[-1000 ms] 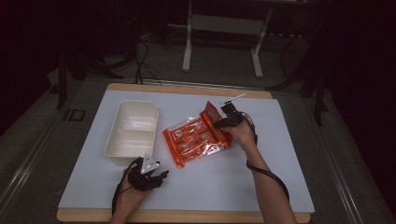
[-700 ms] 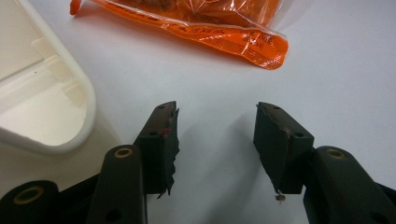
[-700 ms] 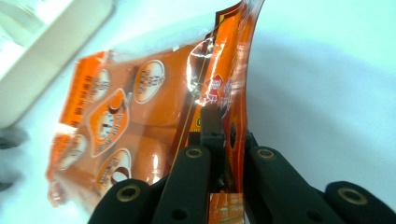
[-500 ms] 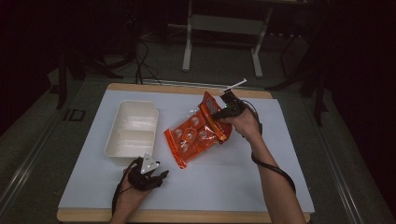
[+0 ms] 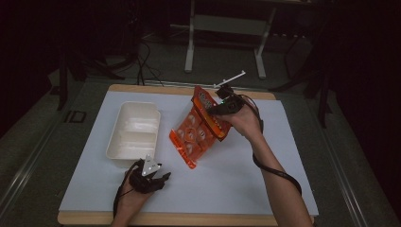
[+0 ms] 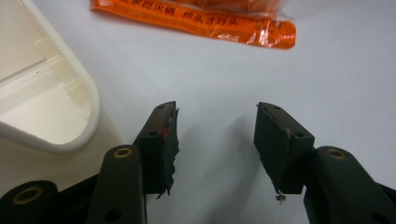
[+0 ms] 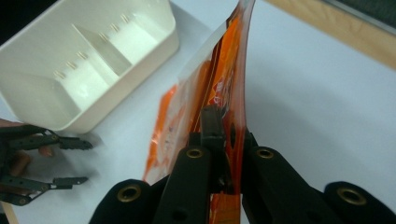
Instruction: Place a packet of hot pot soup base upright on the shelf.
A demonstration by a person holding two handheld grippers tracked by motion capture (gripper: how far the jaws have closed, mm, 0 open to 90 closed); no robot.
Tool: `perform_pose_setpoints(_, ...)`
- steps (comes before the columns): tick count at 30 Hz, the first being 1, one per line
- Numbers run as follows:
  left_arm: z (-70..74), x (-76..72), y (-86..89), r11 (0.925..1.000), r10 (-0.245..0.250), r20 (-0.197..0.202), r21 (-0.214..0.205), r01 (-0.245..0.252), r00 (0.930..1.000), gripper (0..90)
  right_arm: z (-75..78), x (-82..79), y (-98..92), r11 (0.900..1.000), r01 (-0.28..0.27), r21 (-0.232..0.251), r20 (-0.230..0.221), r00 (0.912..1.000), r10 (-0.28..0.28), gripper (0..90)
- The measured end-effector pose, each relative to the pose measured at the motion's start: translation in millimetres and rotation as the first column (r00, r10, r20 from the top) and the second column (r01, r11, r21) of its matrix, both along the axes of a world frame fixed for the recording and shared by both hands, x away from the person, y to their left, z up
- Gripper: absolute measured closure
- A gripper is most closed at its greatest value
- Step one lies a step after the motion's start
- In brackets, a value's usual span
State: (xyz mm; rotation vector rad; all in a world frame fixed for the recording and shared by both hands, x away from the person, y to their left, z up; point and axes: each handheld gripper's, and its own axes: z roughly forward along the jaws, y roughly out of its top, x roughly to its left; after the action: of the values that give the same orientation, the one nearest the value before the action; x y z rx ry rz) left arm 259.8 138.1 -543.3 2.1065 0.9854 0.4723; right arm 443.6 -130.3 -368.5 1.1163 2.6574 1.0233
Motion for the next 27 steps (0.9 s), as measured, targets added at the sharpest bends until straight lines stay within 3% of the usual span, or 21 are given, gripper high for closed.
perform_pose_setpoints(9,0.0,0.1,0.1,1.0,0.001,-0.001,-0.001,-0.001,1.0,49.4,17.6,-18.1,12.9,0.9995,-0.029,-0.01,0.064,0.9975,0.03,90.0)
perform_pose_setpoints(19,0.2,-0.1,0.5,1.0,0.0,-0.001,-0.003,0.0,1.0,49.2,30.6,-29.5,24.9,0.9981,-0.049,0.038,0.112,0.9928,0.044,90.0)
perform_pose_setpoints(27,0.2,-0.2,0.7,1.0,-0.001,-0.001,-0.006,0.001,1.0,49.0,40.0,-35.5,36.7,0.9988,-0.04,0.027,0.192,0.9808,0.034,90.0)
